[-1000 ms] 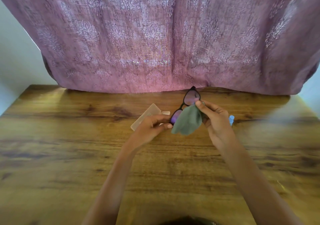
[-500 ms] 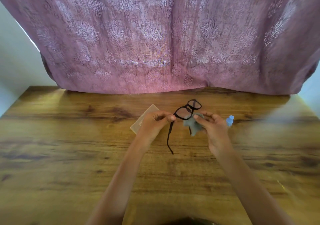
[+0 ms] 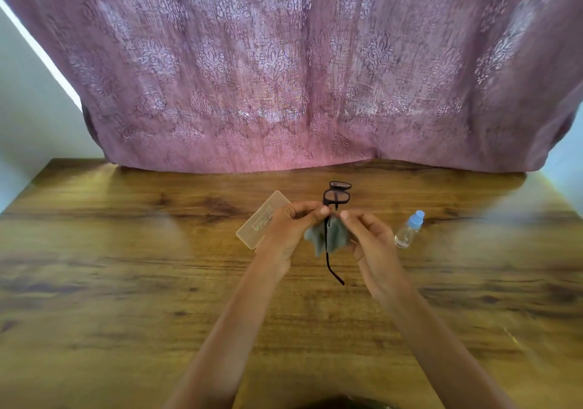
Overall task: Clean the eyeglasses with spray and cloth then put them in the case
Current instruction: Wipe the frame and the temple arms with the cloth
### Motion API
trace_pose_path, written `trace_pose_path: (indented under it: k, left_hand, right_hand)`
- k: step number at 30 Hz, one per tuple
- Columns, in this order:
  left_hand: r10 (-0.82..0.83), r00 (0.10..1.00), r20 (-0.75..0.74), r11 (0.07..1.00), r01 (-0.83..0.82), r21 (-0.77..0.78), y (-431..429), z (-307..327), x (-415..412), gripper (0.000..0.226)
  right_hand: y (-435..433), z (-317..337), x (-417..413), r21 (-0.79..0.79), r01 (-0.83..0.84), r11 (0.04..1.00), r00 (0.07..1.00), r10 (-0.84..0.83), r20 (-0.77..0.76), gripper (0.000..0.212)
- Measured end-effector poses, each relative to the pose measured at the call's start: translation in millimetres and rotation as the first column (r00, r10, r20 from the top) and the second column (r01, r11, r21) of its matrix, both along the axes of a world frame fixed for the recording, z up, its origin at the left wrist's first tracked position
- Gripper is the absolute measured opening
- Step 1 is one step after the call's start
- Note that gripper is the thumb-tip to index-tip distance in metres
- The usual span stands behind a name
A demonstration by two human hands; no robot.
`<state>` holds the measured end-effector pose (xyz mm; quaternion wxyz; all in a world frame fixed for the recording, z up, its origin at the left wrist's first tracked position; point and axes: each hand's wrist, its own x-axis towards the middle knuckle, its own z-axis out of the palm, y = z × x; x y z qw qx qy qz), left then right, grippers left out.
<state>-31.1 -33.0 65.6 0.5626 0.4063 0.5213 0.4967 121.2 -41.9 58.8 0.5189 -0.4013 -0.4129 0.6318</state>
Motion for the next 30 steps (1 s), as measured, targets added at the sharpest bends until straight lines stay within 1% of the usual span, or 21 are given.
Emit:
trace_pose_path:
  k: [1,3,5,6,7,8,10,12,15,16,17,20,21,27,30]
  left_hand:
    - [-0.004,1.0,0.005,1.0,0.004,0.003,0,0,0,0.014]
    - [-0.013,1.0,0.019,1.0,0.012,0.014,1,1,0,0.017]
    - [-0.012,1.0,0.022,1.0,0.011,0.022,1,2,3,0.029]
    - [-0.003,1.0,0.021,1.0,0.002,0.026,1,2,4,0.034]
    - [0.01,1.0,0.023,0.999,-0.011,0.032,1,2,5,0.036]
    - [0.019,1.0,0.025,0.999,-0.02,0.035,1,2,5,0.034]
    - [0.011,0.999,0.037,0.999,-0.012,0.035,2,3,6,0.02]
    - [0.006,0.999,0.049,0.999,-0.008,0.038,3,4,6,0.015]
    - [0.032,0.998,0.059,0.999,-0.034,0.041,4,6,7,0.028]
    - [0.036,0.997,0.063,0.998,-0.039,0.042,4,6,8,0.029]
    - [0.043,0.997,0.069,0.998,-0.046,0.04,4,7,8,0.029]
    - [0.073,0.993,0.088,0.997,-0.076,0.031,7,7,8,0.03]
    - [0.079,0.993,0.09,0.996,-0.082,0.031,8,7,8,0.03]
    - [0.124,0.99,0.063,0.992,-0.125,0.017,11,13,6,0.019]
    - [0.116,0.991,0.072,0.992,-0.119,0.041,14,19,4,0.025]
  right_hand:
    - [0,-1,0,0.015,-0.008,1.0,1.0,0.008,0.025,0.011]
    - [2,-2,-1,-0.017,0.001,1.0,0.999,0.0,0.038,0.026]
    - [5,-1,-2,-0.075,-0.015,0.997,1.0,0.016,0.013,0.037]
    - [7,0,-3,-0.099,-0.036,0.994,0.999,0.036,-0.001,0.039]
    - [8,2,-3,-0.113,-0.057,0.992,0.998,0.056,-0.01,0.037]
    - [10,4,-3,-0.12,-0.069,0.99,0.998,0.068,-0.006,0.035]
    - [12,6,-3,-0.126,-0.077,0.989,0.997,0.08,0.016,0.034]
    - [13,8,-3,-0.127,-0.079,0.989,0.996,0.084,0.036,0.035]
    - [13,9,-4,-0.125,-0.076,0.989,0.995,0.083,0.049,0.038]
    - [13,9,-3,-0.121,-0.074,0.99,0.995,0.08,0.051,0.038]
    - [13,8,-3,-0.113,-0.072,0.991,0.996,0.079,0.052,0.034]
    - [12,5,-2,-0.092,-0.07,0.993,0.996,0.075,0.055,0.014]
    - [12,4,-2,-0.086,-0.073,0.994,0.995,0.078,0.054,0.011]
    - [11,-4,1,-0.075,-0.102,0.992,0.991,0.108,0.075,0.017]
    - [7,-11,1,-0.075,-0.114,0.991,0.988,0.121,0.096,0.02]
